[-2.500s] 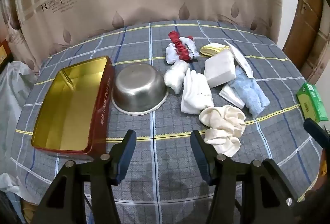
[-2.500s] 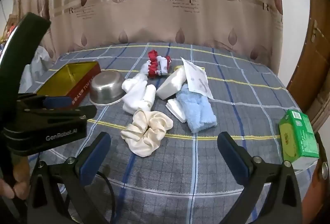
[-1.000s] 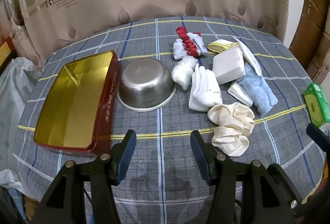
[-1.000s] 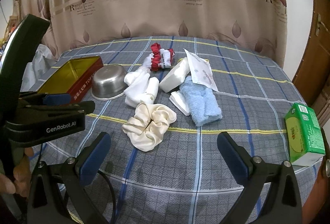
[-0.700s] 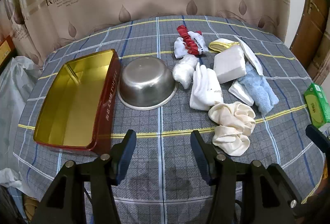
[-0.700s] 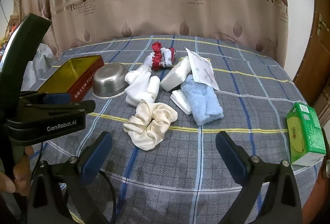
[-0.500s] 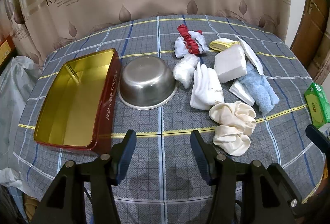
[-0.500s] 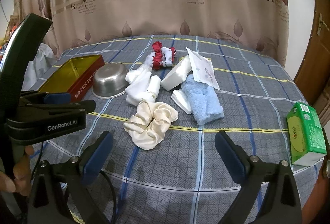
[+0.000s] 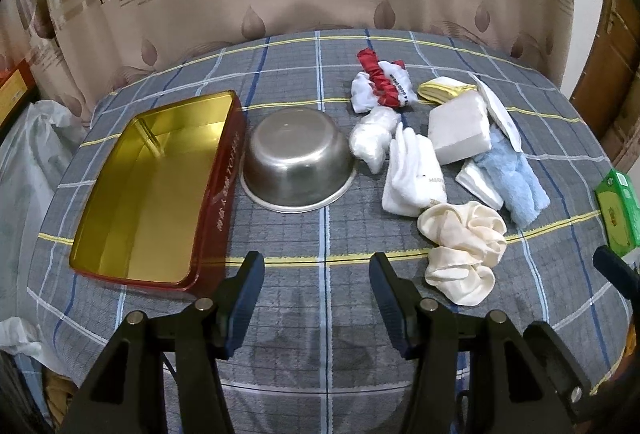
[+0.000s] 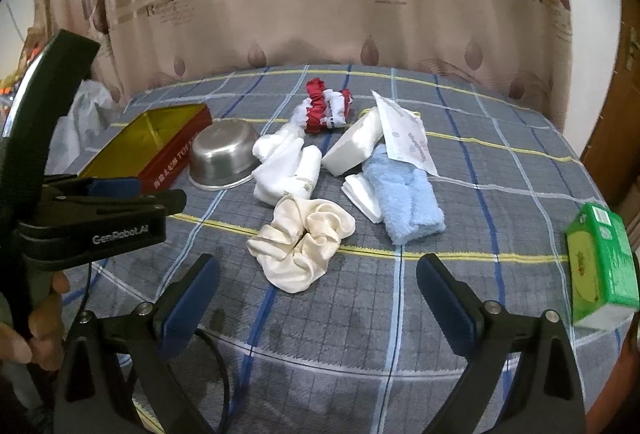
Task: Organize soft objects
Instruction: 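Move both tools toward the soft items on the tablecloth, then grasp the cream scrunchie with the right tool and lift it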
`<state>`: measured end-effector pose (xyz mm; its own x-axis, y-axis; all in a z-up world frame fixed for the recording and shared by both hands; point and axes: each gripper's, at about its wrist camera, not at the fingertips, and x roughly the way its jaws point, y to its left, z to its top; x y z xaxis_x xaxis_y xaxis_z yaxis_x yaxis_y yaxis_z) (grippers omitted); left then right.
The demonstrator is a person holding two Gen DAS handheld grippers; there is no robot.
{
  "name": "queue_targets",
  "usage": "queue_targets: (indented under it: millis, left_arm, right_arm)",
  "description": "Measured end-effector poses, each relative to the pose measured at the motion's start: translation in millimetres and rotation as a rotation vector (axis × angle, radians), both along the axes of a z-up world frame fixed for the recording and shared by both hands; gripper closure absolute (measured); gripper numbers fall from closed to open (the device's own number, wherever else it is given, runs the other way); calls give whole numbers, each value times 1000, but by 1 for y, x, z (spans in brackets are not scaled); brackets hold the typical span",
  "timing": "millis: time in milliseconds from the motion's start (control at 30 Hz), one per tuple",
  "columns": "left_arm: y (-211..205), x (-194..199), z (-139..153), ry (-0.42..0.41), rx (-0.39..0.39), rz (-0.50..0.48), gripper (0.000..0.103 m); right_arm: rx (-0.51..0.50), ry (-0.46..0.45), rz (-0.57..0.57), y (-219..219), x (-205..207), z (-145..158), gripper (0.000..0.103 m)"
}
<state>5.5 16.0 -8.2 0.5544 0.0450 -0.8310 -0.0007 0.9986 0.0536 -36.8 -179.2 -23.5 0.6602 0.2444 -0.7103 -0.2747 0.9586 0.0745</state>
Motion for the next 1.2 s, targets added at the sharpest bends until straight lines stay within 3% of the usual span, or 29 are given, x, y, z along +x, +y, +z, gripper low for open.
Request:
queue_targets:
  millis: [233,733,867,900,933,1033,1200]
  left_arm:
    - [7,3,0,4,0,26,47]
    - [30,16,-11,27,1,78,47]
    - [34,20,-16,39,0,81,47]
    - [35,21,-17,41,-2,82,47]
    - [35,23,-18,44,-4,83,47]
    - [36,26,-18,45,1,80,47]
    - [30,35,-17,54,-18,53,47]
  right_arm:
    - [-12,114,97,9,31,-15,10]
    - [-56,242,128,30,86,-54,12]
    - [-53,291,148,34,94,-65,39]
    - [-43,303,151,33,96,-68,41]
    - [-37,298,152,33,96,-68,43]
    - [-38,278,171,32,95,-66,64]
    - [-11,273,177,26,91,-62,82]
